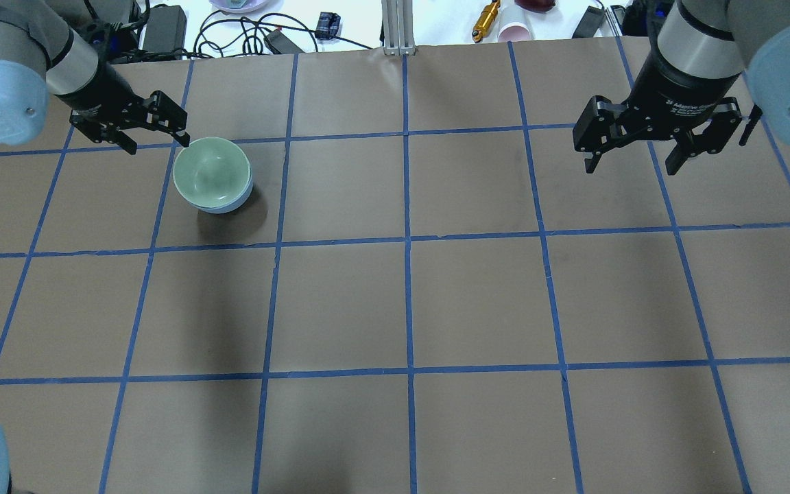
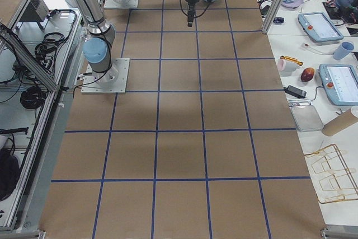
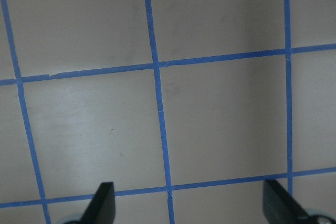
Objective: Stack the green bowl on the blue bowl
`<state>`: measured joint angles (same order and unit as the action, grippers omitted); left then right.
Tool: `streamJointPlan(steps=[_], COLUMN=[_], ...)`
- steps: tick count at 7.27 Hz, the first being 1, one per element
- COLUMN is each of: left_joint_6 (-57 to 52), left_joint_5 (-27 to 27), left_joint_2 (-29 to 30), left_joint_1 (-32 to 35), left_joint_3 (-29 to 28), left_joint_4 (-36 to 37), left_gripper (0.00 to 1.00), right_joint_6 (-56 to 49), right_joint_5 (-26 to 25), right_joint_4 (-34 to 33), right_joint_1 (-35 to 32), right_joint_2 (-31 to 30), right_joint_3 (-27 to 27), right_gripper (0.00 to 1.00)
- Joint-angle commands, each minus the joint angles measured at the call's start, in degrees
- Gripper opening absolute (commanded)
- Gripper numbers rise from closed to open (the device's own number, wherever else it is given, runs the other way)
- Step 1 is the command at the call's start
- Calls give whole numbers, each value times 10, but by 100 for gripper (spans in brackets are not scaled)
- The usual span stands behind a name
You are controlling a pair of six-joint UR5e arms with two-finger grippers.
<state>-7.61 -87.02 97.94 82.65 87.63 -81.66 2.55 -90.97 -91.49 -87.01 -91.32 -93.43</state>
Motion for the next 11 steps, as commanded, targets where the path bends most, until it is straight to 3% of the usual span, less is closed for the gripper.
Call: streamJointPlan(steps=[1, 5, 11], left_joint_6=[21, 29, 27], left_joint_5=[-45, -39, -38], left_joint_2=[-56, -107, -115], left_joint_1=[53, 53, 54], left_joint_3=[-4, 4, -2], left_joint_4=[-46, -86, -110], left_gripper=[100, 100, 100], right_joint_6=[0, 0, 0], right_joint_5=[0, 0, 0], right_joint_4=[0, 0, 0], right_joint_1=[0, 0, 0], right_joint_2=[0, 0, 0], right_joint_3=[0, 0, 0], right_gripper=[100, 100, 100])
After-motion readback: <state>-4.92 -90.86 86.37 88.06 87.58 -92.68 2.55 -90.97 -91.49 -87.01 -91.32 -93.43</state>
